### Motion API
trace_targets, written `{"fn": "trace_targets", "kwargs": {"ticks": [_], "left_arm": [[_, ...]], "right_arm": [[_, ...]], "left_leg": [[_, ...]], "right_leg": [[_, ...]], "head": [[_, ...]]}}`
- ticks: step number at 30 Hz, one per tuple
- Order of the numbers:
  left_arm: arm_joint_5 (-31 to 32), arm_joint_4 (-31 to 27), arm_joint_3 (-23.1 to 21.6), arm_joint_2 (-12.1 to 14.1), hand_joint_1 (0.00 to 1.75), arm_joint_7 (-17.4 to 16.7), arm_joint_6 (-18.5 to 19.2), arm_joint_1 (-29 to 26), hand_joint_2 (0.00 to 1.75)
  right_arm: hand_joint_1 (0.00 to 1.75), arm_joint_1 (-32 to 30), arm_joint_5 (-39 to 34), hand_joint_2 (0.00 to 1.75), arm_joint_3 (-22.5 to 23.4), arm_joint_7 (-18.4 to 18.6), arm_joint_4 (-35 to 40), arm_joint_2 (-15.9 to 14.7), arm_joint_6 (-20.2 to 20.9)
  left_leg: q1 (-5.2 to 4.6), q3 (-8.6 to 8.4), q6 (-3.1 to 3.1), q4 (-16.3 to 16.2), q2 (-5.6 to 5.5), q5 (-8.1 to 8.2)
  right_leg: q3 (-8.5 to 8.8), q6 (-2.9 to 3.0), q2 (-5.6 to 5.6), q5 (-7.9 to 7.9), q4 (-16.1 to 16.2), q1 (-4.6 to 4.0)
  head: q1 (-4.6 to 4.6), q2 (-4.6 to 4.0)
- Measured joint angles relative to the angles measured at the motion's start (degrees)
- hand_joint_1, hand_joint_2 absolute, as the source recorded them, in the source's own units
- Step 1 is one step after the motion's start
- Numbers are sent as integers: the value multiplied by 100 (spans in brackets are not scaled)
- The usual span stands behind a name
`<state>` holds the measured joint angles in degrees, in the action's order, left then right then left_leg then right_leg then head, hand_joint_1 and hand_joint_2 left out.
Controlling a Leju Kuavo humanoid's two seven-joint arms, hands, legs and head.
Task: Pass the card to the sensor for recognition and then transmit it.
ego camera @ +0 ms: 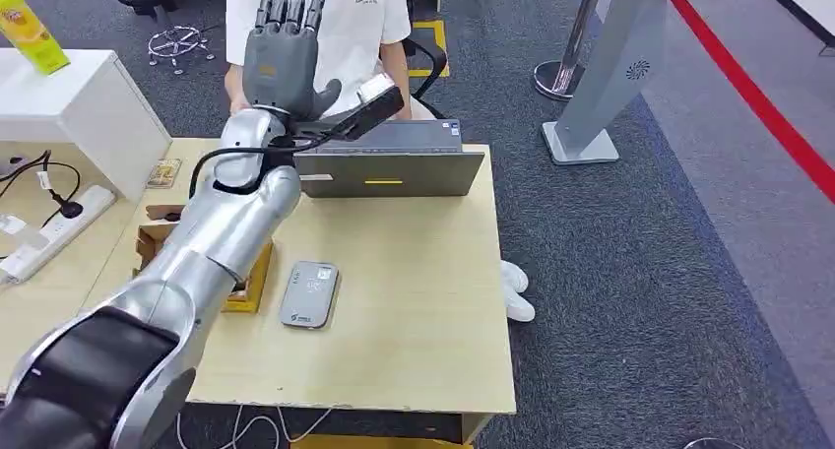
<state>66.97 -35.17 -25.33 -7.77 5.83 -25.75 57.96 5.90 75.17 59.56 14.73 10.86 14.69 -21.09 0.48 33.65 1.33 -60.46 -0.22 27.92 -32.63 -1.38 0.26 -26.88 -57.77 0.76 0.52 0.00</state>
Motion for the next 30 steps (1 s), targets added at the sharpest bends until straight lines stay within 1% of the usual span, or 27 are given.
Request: {"fn": "trace_targets", "kwargs": {"ticks": [3,5,8,12,15,17,18,21,25,30], "left_arm": [[-178,-948,-2,452,0,149,90,-922,175],[-245,-1746,-2,861,0,280,-37,-1707,175],[-259,-2589,-2,1370,0,383,-222,-2587,175],[-219,-3382,-2,1893,0,483,-314,-3412,175],[-107,-3861,9,2338,0,615,-660,-4117,175],[-99,-4033,31,2567,0,671,-745,-4457,175],[-99,-4059,57,2683,0,671,-717,-4571,175],[-81,-4048,149,2888,0,691,-579,-4762,175],[-53,-3958,214,3015,0,711,-502,-4803,175],[-29,-3772,236,3019,0,761,-415,-4796,175]], "right_arm": [[0,-1,-151,0,125,-53,-2,0,-70],[0,-6,-221,0,213,-83,-2,0,-70],[0,-25,-280,0,289,-105,0,0,-70],[0,-20,-315,0,378,-153,0,0,-68],[0,-27,-317,0,387,-221,0,0,-50],[0,-29,-320,0,392,-234,0,-2,-44],[0,-28,-322,0,392,-241,0,-2,-37],[0,-24,-331,0,392,-284,0,-2,-24],[0,-24,-333,0,392,-297,0,-2,6],[0,-24,-387,0,396,-306,0,-2,39]], "left_leg": [[1,-5,-1,6,17,2],[1,-16,-14,13,41,11],[6,-3,-15,13,32,10],[11,8,-15,15,26,10],[11,4,-16,15,44,14],[11,11,-16,15,34,13],[12,13,-15,15,25,12],[11,15,-14,15,23,11],[11,15,-14,14,23,10],[11,15,-14,13,23,9]], "right_leg": [[-3,1,17,-1,-1,0],[-5,7,44,-6,-2,1],[-22,12,33,-11,-1,-3],[-22,12,26,-12,-2,-2],[-32,12,44,-12,-1,1],[-35,11,33,-13,2,1],[-35,11,22,-14,2,1],[-35,11,17,-12,2,0],[-33,12,16,-9,2,0],[-34,11,17,-8,2,1]], "head": [[-4,0],[-7,0],[-2,-2],[-7,0],[-6,0],[-7,0],[-7,0],[-6,-2],[-7,-2],[-7,0]]}}
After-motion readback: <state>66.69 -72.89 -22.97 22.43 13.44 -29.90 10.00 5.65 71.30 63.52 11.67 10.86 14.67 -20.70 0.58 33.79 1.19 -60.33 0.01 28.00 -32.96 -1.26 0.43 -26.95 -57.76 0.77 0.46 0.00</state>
